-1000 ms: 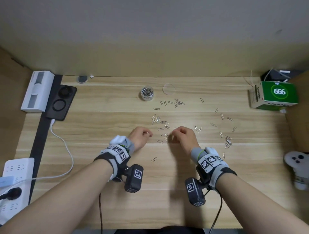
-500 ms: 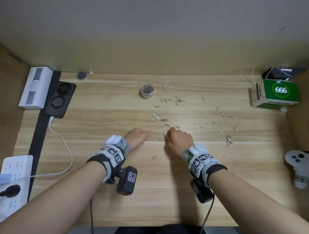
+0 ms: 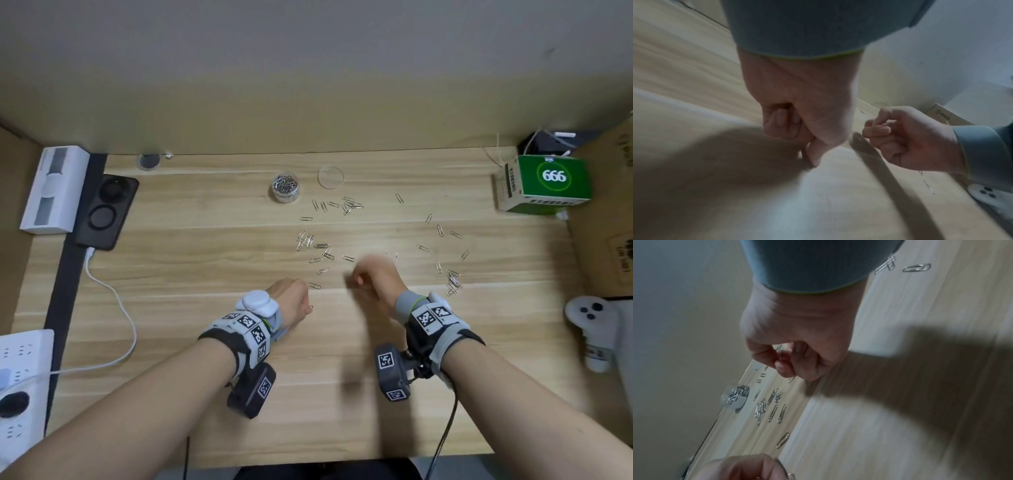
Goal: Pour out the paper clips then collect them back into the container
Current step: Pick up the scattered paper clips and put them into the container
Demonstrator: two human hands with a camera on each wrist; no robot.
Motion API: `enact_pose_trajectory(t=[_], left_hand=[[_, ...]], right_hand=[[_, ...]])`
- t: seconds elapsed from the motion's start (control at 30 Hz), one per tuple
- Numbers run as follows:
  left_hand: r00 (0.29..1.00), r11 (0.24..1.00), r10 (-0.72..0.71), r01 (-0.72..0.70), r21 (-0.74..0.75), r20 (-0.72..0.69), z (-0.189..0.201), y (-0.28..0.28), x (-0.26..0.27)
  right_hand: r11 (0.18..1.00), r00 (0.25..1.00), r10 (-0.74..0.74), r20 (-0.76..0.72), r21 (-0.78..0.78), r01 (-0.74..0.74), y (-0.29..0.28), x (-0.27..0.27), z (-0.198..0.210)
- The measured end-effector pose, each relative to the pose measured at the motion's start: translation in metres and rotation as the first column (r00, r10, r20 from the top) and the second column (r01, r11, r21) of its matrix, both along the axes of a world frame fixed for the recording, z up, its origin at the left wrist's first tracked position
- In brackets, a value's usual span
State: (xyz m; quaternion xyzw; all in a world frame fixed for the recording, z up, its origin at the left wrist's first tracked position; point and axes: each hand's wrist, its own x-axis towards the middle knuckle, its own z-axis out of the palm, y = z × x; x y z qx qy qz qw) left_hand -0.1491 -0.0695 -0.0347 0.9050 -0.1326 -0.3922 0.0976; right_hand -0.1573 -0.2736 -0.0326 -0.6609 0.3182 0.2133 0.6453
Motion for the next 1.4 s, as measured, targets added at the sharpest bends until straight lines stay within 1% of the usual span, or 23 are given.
enact_pose_trajectory(t=[0.13, 0.2, 0.27, 0.33, 0.37, 0.4, 0.43, 0.5, 0.53, 0.6, 0.67, 0.73, 0.77, 0.83, 0.9, 1.03, 1.13, 1.2, 1.27, 1.3, 1.33, 1.37, 1.4], left_hand=[[0.998, 0.998, -0.055, 0.056, 0.039, -0.026, -0.001, -0.007, 0.006], [0.998, 0.999, -0.028, 0.030, 0.030, -0.050, 0.001, -0.007, 0.007], [0.993, 0.997, 0.066, -0.068, -0.024, -0.097, 0.001, -0.005, 0.010], [0.966, 0.964, 0.208, -0.229, -0.135, -0.157, 0.004, -0.003, 0.014], [0.931, 0.921, 0.301, -0.340, -0.190, -0.206, 0.007, -0.003, 0.016], [0.868, 0.848, 0.411, -0.476, -0.234, -0.277, 0.010, -0.005, 0.019], [0.776, 0.744, 0.511, -0.615, -0.262, -0.370, 0.012, -0.006, 0.023], [0.582, 0.521, 0.597, -0.805, -0.284, -0.553, 0.016, -0.008, 0.035], [0.516, 0.437, 0.585, -0.850, -0.293, -0.626, 0.018, -0.008, 0.040], [0.441, 0.302, 0.490, -0.895, -0.328, -0.752, 0.021, -0.008, 0.052], [0.396, 0.172, 0.395, -0.918, -0.357, -0.829, 0.025, -0.009, 0.062], [0.377, 0.078, 0.342, -0.924, -0.374, -0.861, 0.027, -0.010, 0.072], [0.380, 0.056, 0.324, -0.922, -0.383, -0.867, 0.027, -0.011, 0.078], [0.401, 0.056, 0.305, -0.913, -0.404, -0.864, 0.025, -0.012, 0.087], [0.424, 0.093, 0.312, -0.904, -0.417, -0.850, 0.025, -0.014, 0.094], [0.472, 0.169, 0.351, -0.881, -0.441, -0.809, 0.027, -0.014, 0.102], [0.439, 0.119, 0.401, -0.895, -0.430, -0.804, 0.022, -0.010, 0.108], [0.403, 0.087, 0.454, -0.907, -0.411, -0.794, 0.018, -0.007, 0.112], [0.378, 0.098, 0.534, -0.916, -0.389, -0.756, 0.014, -0.005, 0.116], [0.394, 0.136, 0.593, -0.909, -0.395, -0.703, 0.011, -0.004, 0.119], [0.451, 0.224, 0.666, -0.881, -0.417, -0.594, 0.009, -0.003, 0.122], [0.549, 0.368, 0.717, -0.822, -0.434, -0.430, 0.008, -0.002, 0.124], [0.660, 0.541, 0.711, -0.733, -0.412, -0.241, 0.009, 0.000, 0.124]], right_hand=[[0.984, 0.997, -0.055, -0.047, 0.168, 0.062, -0.005, -0.004, 0.001], [0.970, 0.994, -0.089, -0.066, 0.221, 0.102, -0.009, -0.003, -0.003], [0.969, 0.994, -0.094, -0.052, 0.225, 0.104, -0.014, -0.001, -0.005], [0.969, 0.993, -0.110, -0.043, 0.219, 0.117, -0.020, 0.003, -0.004], [0.972, 0.992, -0.118, -0.039, 0.200, 0.123, -0.022, 0.006, -0.003], [0.979, 0.992, -0.120, -0.033, 0.164, 0.124, -0.023, 0.010, -0.001], [0.987, 0.993, -0.113, -0.019, 0.111, 0.114, -0.024, 0.014, -0.001], [0.995, 0.996, -0.089, 0.014, 0.048, 0.088, -0.025, 0.022, 0.000], [0.996, 0.997, -0.075, 0.025, 0.055, 0.074, -0.024, 0.024, 0.000], [0.997, 0.998, -0.029, 0.056, 0.077, 0.024, -0.023, 0.030, -0.002], [0.996, 0.996, 0.038, 0.083, 0.079, -0.045, -0.022, 0.035, -0.005], [0.991, 0.992, 0.077, 0.104, 0.101, -0.088, -0.023, 0.042, -0.007], [0.989, 0.992, 0.084, 0.099, 0.113, -0.095, -0.023, 0.046, -0.009], [0.985, 0.995, 0.079, 0.057, 0.152, -0.087, -0.024, 0.054, -0.009], [0.984, 0.997, 0.071, 0.029, 0.162, -0.074, -0.026, 0.062, -0.012], [1.000, 0.994, -0.013, 0.104, -0.013, 0.015, -0.027, 0.075, -0.016], [0.977, 0.983, -0.024, 0.181, -0.204, 0.061, -0.029, 0.089, -0.021], [0.950, 0.979, 0.038, 0.199, -0.312, 0.027, -0.031, 0.098, -0.024], [0.915, 0.974, 0.124, 0.187, -0.401, -0.040, -0.032, 0.107, -0.023], [0.885, 0.969, 0.185, 0.163, -0.456, -0.092, -0.032, 0.112, -0.023], [0.845, 0.960, 0.249, 0.129, -0.514, -0.149, -0.032, 0.116, -0.022], [0.793, 0.947, 0.310, 0.086, -0.573, -0.208, -0.031, 0.121, -0.021], [0.736, 0.929, 0.366, 0.046, -0.626, -0.259, -0.030, 0.125, -0.020]])
